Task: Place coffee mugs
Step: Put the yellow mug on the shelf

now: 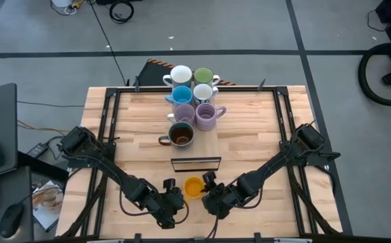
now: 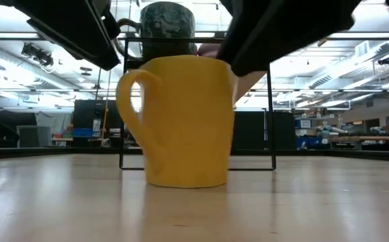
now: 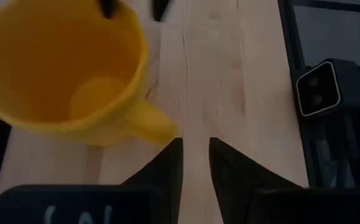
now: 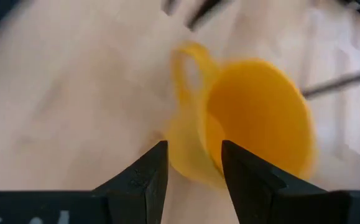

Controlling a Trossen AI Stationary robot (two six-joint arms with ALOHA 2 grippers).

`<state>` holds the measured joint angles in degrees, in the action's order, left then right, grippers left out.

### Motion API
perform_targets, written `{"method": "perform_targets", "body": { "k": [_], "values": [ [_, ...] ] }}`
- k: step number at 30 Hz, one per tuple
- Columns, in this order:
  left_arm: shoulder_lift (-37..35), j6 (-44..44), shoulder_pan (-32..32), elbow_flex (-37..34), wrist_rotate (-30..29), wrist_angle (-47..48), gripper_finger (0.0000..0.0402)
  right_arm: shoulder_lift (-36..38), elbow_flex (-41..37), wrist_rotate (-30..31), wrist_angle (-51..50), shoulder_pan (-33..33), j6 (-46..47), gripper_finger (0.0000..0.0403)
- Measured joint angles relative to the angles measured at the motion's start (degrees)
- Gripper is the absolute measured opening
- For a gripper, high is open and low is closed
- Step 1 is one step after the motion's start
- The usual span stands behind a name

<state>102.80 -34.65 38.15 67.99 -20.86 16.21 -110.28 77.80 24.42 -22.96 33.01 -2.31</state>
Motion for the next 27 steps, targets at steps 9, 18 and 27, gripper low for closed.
{"method": "perform_targets", "body": {
  "k": [9,18,27],
  "values": [
    [0.02,-0.22,-0.07,0.00,0.25,0.47,0.0084,0.15,1.69,-2.04,1.95,-0.26,-1.92,0.0155],
    [-0.17,-2.97,-1.49,1.14,8.92,3.78,0.0084,0.35,3.75,-6.32,-3.44,-2.13,-0.89,0.0148],
    [-1.73,-3.98,-0.91,1.18,15.09,5.42,0.0084,-1.16,3.78,-9.37,-5.61,-3.59,-1.14,0.0093]
  ]
}}
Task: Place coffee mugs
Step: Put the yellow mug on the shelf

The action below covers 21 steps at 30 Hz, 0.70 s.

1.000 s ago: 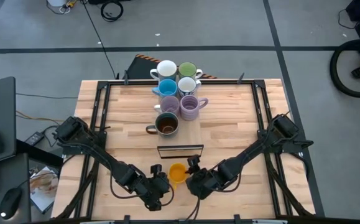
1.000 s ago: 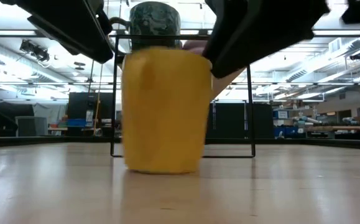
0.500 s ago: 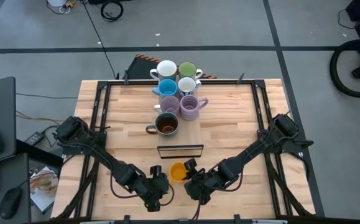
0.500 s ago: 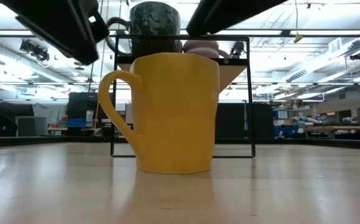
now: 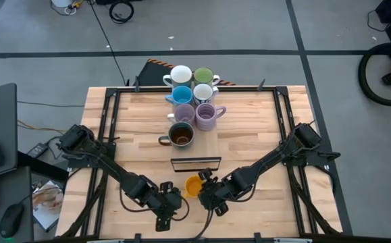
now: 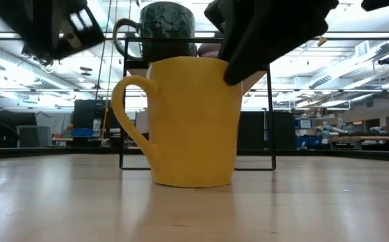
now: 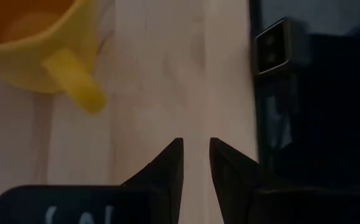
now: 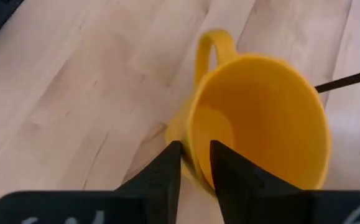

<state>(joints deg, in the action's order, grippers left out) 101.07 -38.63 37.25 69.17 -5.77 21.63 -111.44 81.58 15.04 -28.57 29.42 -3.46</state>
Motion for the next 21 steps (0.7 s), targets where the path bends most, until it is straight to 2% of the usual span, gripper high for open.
{"method": "perform_targets", "body": {
  "k": [4,9,21],
  "values": [
    [-2.28,1.08,1.18,0.00,-1.26,-0.34,0.0084,0.07,0.00,-0.06,-0.50,0.11,-0.91,0.0070],
    [-4.68,4.70,2.86,0.00,-6.77,0.87,0.0084,0.28,0.07,-3.09,-2.95,0.36,0.33,0.0023],
    [-7.98,4.88,2.94,0.00,-8.99,2.71,0.0084,5.52,-0.13,-7.45,-16.84,3.35,10.36,0.0023]
  ]
}}
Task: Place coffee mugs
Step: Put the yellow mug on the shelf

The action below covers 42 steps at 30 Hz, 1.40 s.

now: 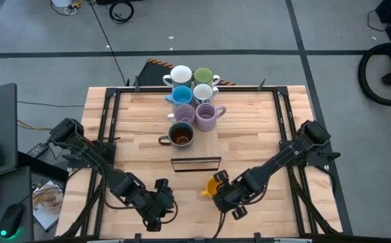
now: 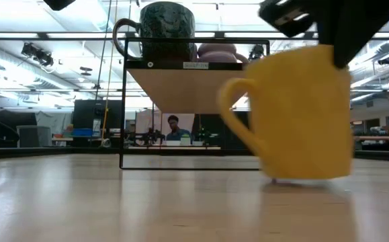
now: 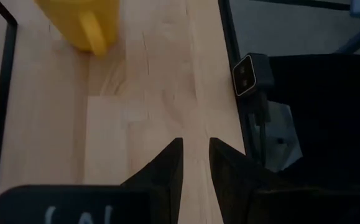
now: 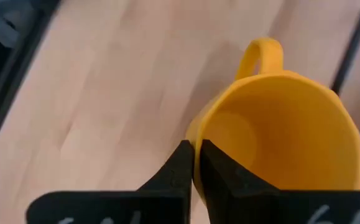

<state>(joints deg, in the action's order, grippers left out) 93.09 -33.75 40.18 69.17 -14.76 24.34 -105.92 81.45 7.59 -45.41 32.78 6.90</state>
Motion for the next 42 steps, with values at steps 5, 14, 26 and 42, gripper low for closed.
{"method": "perform_targets", "body": {
  "k": [5,14,26,42],
  "values": [
    [-0.05,0.02,-0.04,0.00,-0.10,0.04,0.0084,1.58,0.00,1.38,-8.39,1.07,6.72,0.0024],
    [-0.05,-0.42,0.59,0.00,-0.10,0.06,0.0084,7.85,-6.07,3.29,-14.21,2.08,15.60,0.0025],
    [-0.05,-0.28,0.14,0.00,-0.25,0.52,0.0084,22.99,-22.39,8.83,-5.79,-5.40,29.95,0.0026],
    [-0.05,-0.67,0.20,0.00,-0.25,1.33,0.0084,24.52,-29.01,9.53,1.94,-13.05,33.42,0.0070]
  ]
}}
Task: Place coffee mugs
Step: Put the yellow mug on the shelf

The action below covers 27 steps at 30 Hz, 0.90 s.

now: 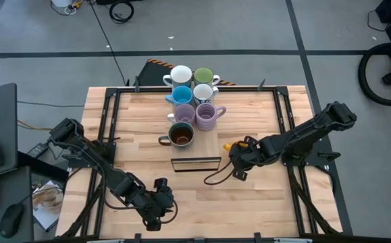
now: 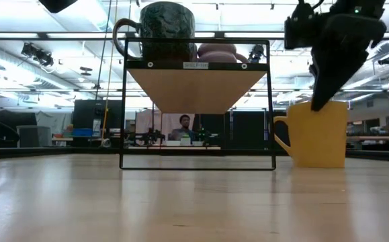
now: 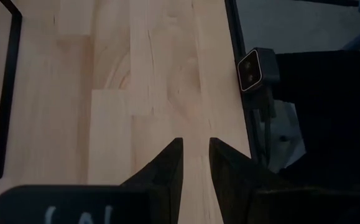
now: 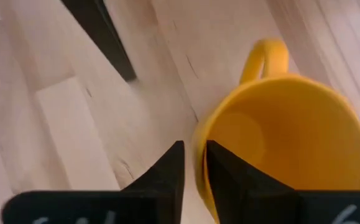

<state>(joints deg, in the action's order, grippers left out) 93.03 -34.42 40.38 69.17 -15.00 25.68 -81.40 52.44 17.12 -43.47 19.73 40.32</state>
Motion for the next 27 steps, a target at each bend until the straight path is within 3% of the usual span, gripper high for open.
{"method": "perform_targets", "body": {
  "k": [6,11,19,23,27],
  "values": [
    [0.00,-0.69,0.00,0.00,0.02,0.02,0.0084,2.49,0.02,-2.31,0.50,0.08,-5.71,0.0126],
    [0.00,-0.69,-0.02,0.00,0.02,0.01,0.0084,5.63,0.05,-5.64,-1.30,1.30,-19.68,0.0173],
    [0.00,-0.52,-0.02,0.00,0.02,-0.02,0.0084,6.84,0.05,-2.51,-11.44,1.75,-41.84,0.0229],
    [0.00,-0.46,-0.02,0.00,0.02,-0.03,0.0084,5.41,-0.61,-1.89,-12.54,1.02,-47.65,0.0236],
    [0.00,-0.45,-0.02,0.00,0.02,-0.03,0.0084,3.99,-2.03,-3.27,-12.46,-1.03,-47.77,0.0215]
  ]
}}
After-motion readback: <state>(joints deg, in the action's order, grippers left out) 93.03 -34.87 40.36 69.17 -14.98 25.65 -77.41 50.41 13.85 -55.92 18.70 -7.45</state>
